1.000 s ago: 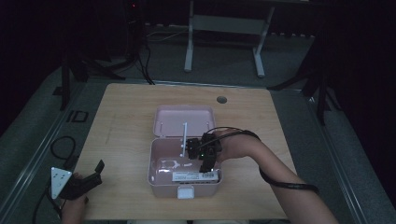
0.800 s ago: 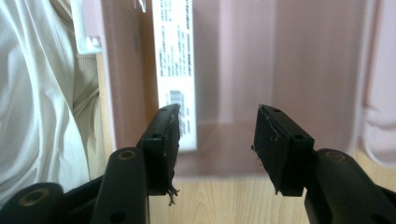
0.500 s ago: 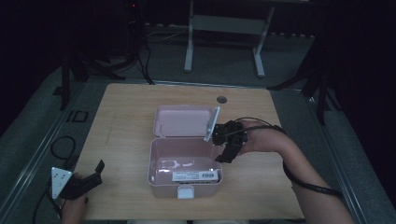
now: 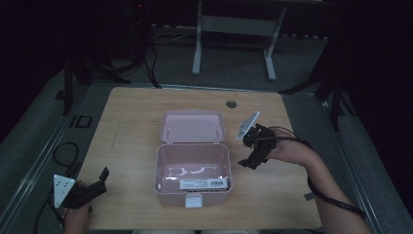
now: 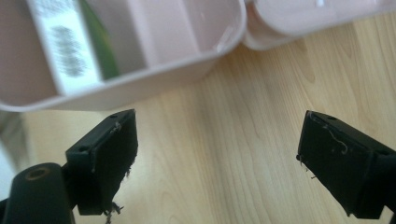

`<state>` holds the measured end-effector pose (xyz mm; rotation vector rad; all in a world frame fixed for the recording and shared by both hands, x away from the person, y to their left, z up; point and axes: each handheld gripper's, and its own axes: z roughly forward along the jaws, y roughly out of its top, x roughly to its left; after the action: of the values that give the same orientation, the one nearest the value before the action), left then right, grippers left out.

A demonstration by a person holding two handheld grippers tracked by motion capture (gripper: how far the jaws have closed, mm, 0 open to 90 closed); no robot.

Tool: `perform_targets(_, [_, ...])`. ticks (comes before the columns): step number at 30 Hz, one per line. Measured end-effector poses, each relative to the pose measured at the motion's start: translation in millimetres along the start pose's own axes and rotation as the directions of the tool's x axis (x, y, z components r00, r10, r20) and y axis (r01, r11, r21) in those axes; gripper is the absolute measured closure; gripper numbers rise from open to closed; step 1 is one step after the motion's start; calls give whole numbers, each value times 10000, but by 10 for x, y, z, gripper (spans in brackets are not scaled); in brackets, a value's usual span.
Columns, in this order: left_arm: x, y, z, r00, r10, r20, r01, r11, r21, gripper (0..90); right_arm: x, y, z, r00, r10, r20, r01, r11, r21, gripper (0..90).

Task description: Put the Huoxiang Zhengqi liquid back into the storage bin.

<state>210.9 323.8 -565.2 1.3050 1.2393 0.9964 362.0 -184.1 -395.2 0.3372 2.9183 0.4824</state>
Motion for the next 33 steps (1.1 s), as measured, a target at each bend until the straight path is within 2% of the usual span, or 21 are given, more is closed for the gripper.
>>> perform_targets(7, [2,0,-1,10000,-8,25,8,10000,-9,7,-42,-316,463,9953,759,608,-744,9969,-265,119])
perform_targets(8, [1,0,-1,10000,-15,23,15,10000,-12,6,-37,-360,525,9927,866,836,-832,9956,-441,120])
perform_targets(10, [3,0,-1,10000,-19,28,19,10000,-13,6,-40,-447,648,9892,1169,886,-1112,9916,-662,120])
perform_targets(11, [3,0,-2,10000,-22,28,22,10000,-14,6,-33,-491,701,9869,1207,1069,-1122,9902,-827,120])
perform_targets(14, [3,0,-2,10000,-30,30,30,10000,-19,7,-18,-624,829,9778,1698,1226,-1513,9775,-1467,119])
perform_targets(17, [4,0,-1,10000,-32,32,32,10000,-19,7,2,-754,910,9638,2130,1605,-1766,9607,-2143,119])
perform_targets(20, [3,0,-1,10000,-24,40,24,10000,-16,7,4,-877,953,9449,2711,1836,-2137,9355,-2814,119])
perform_targets(22, [4,-1,-1,10000,-35,37,35,10000,-20,7,9,-951,960,9337,3040,1894,-2309,9151,-3305,119])
perform_targets(24, [4,0,0,10000,-37,36,37,10000,-19,6,14,-1019,973,9220,3245,2113,-2374,9048,-3536,119])
perform_targets(28, [3,0,0,10000,-37,33,37,10000,-19,6,14,-1166,984,8962,3790,2308,-2675,8764,-4006,119])
perform_targets(30, [3,0,0,10000,-42,32,42,10000,-20,7,13,-1248,985,8826,4144,2219,-2919,8532,-4323,119])
perform_targets(31, [4,0,0,10000,-43,34,43,10000,-21,6,12,-1288,987,8758,4283,2226,-3008,8449,-4423,119])
perform_targets(32, [4,0,0,10000,-43,34,43,10000,-21,6,12,-1288,987,8758,4283,2226,-3008,8449,-4423,119])
perform_targets(33, [4,0,0,10000,-47,32,47,10000,-20,6,13,-1327,990,8703,4380,2252,-3048,8382,-4523,119])
